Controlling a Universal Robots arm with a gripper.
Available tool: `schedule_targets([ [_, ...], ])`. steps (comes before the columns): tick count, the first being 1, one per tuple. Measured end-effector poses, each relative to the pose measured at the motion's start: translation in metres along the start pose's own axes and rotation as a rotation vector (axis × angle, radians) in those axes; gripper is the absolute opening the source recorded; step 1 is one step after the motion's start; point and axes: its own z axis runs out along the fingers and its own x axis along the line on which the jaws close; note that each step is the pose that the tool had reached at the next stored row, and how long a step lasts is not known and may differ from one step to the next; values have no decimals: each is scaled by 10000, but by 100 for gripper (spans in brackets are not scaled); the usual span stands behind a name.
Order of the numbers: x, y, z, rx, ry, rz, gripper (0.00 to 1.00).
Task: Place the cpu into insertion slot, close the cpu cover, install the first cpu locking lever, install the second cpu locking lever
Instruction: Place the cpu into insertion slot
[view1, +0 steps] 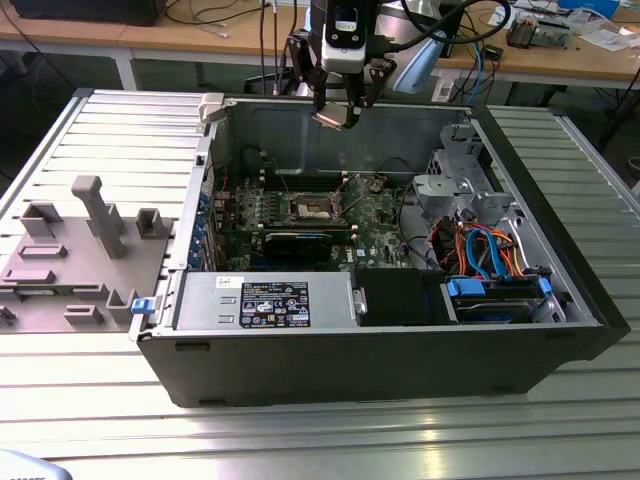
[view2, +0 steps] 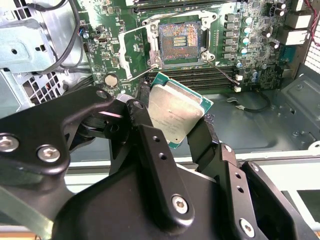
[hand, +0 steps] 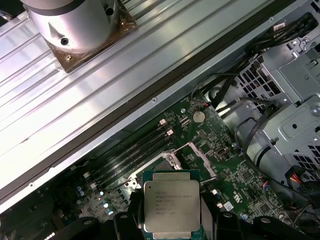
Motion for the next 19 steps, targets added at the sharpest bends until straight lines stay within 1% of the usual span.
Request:
schedule_targets([
  [19, 0, 0, 0, -2, -9, 100, 55],
])
